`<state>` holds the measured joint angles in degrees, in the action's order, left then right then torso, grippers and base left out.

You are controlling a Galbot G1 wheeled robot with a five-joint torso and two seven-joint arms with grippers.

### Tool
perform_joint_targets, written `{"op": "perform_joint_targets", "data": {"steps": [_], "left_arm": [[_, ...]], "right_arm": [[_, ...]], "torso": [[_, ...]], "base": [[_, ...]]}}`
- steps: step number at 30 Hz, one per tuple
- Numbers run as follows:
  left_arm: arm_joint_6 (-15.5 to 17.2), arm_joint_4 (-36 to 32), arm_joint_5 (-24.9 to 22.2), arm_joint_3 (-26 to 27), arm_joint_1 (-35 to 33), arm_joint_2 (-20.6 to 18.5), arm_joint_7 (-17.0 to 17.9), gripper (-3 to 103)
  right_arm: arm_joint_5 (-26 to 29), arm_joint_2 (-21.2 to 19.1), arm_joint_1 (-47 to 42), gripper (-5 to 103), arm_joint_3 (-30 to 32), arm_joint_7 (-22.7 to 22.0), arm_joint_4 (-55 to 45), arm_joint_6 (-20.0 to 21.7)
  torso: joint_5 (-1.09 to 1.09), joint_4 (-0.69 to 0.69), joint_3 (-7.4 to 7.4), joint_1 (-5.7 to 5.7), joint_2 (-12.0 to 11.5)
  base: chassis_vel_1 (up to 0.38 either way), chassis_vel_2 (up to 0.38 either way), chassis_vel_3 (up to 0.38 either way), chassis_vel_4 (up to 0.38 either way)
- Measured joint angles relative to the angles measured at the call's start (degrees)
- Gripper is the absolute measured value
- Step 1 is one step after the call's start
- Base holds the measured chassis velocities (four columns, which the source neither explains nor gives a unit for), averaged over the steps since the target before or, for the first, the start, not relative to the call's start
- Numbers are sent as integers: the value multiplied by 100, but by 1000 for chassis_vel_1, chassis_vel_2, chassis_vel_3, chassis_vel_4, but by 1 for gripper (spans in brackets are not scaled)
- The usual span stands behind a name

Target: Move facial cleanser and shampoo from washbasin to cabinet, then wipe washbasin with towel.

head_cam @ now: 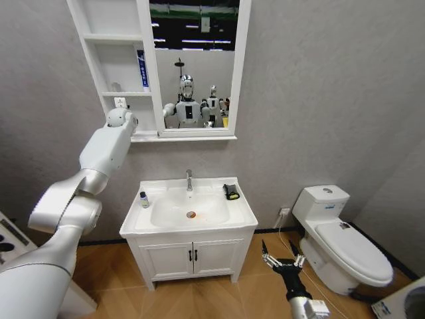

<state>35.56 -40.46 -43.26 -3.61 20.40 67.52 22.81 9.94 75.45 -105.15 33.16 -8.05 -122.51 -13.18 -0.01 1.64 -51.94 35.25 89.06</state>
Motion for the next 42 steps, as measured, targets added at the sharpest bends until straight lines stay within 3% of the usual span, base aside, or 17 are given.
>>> {"op": "perform_joint_targets", "data": {"steps": [11,15,18,22,30,37,42], "left_arm": [[44,-153,-66,-25,-60,-41,-6,30],[57,-177,-79,-27,-97,-88,-8,30],[57,-166,-77,-16,-106,-87,-9,30],[40,-147,-56,21,-111,-84,-12,30],[38,-117,61,104,-125,-118,191,30],[27,-17,199,168,-137,-121,231,30],[-118,93,530,254,-220,-114,271,30]], "right_arm": [[-67,16,-57,100,-37,125,-44,-128],[-147,12,-156,100,-84,641,-137,-500],[-203,19,-169,100,-119,696,-149,-581],[-241,27,-182,100,-123,724,-144,-628],[-271,52,-207,100,-119,741,-122,-695],[-271,83,-231,100,-136,741,-104,-724],[-244,122,-244,100,-138,757,-77,-785]], "torso": [[1,1,0,-1,1],[0,-2,-2,8,-2],[-1,0,-4,10,-4],[1,5,-1,2,-1],[0,-2,2,-4,2],[0,2,-1,1,0],[1,1,0,1,0]], "base": [[-68,73,77,-78],[-140,163,175,-157],[-115,110,132,-92],[-41,9,-4,-11],[25,-9,-12,12],[0,0,0,0],[0,0,0,0]]}}
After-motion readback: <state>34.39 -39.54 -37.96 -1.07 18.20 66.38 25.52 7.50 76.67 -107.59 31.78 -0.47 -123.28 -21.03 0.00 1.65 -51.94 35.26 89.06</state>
